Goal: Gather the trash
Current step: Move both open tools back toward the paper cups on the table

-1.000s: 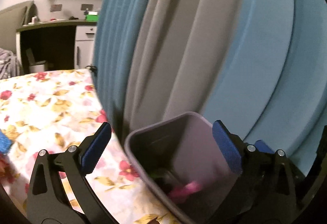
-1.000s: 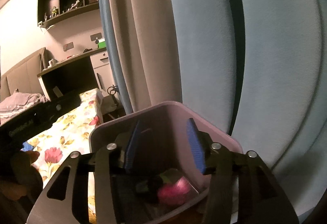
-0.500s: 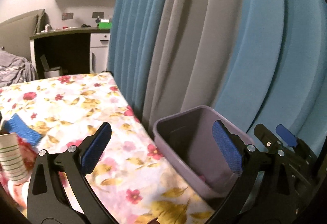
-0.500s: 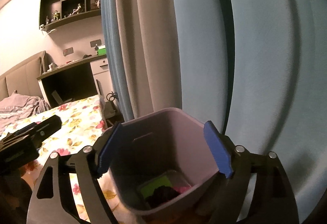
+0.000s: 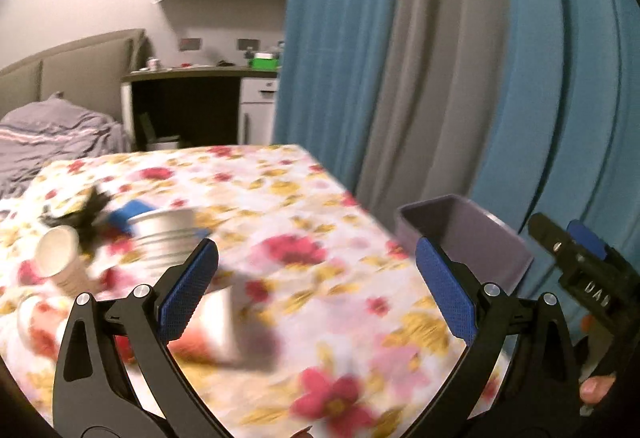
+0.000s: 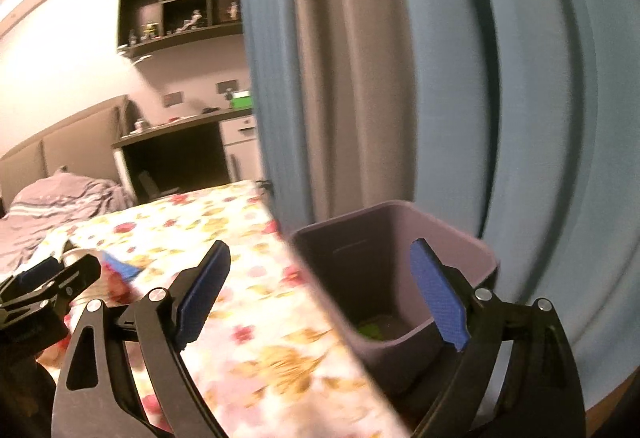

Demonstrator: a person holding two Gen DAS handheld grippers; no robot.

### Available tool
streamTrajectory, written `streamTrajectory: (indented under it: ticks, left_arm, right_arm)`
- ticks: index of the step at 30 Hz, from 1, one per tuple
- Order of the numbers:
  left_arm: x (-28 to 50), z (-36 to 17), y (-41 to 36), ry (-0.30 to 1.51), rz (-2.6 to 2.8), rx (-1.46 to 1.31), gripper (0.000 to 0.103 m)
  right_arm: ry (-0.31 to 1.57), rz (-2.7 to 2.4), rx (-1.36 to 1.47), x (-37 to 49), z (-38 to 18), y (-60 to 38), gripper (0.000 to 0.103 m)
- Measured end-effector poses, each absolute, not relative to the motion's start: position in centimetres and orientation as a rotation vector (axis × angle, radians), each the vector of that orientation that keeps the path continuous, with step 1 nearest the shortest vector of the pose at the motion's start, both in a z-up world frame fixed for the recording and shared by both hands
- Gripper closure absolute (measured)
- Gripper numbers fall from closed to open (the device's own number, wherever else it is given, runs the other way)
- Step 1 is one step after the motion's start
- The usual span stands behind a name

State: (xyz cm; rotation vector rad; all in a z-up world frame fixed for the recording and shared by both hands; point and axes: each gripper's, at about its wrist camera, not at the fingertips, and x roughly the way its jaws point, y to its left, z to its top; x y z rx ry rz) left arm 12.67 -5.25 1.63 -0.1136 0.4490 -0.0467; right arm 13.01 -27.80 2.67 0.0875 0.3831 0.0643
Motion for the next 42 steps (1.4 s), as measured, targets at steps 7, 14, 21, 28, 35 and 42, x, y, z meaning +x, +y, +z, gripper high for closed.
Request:
streamTrajectory:
  ticks: [7, 14, 21, 28, 35, 42]
  left_arm:
    - [7.0, -0.9, 3.5, 0.478, 0.148, -0.068, 0.006]
    - [3.8, -3.4, 11.9, 0.562, 0.238, -0.163, 0.006]
    - [4.4, -5.3, 14.1, 0.63, 0.224, -0.183, 0.006]
    - [6.2, -6.9, 14.3, 0.691, 0.233, -0.164, 0.006]
    - [7.8, -7.9, 14.5, 0.752, 0.208, -0.189, 0.006]
    - [8.3, -8.1, 14.7, 0.763, 0.173, -0.212, 0.021]
  right_arm:
    - [0.406, 0.166, 0.075, 10.1, 1.4, -22.6, 0.015]
    - [0.46, 0.252, 0.068, 8.8, -0.1, -17.7, 0.015]
    - [0.513, 0.295, 0.042, 8.3, -1.3, -14.1, 0.015]
    - [0.537, 0.308, 0.022, 8.6, -1.9, -12.4, 0.015]
    - [0.577, 0.333, 0.002, 9.7, -3.1, -10.7, 0.015]
    - [0.62, 0.357, -0.032, 10.8, -4.4, -8.6, 0.015]
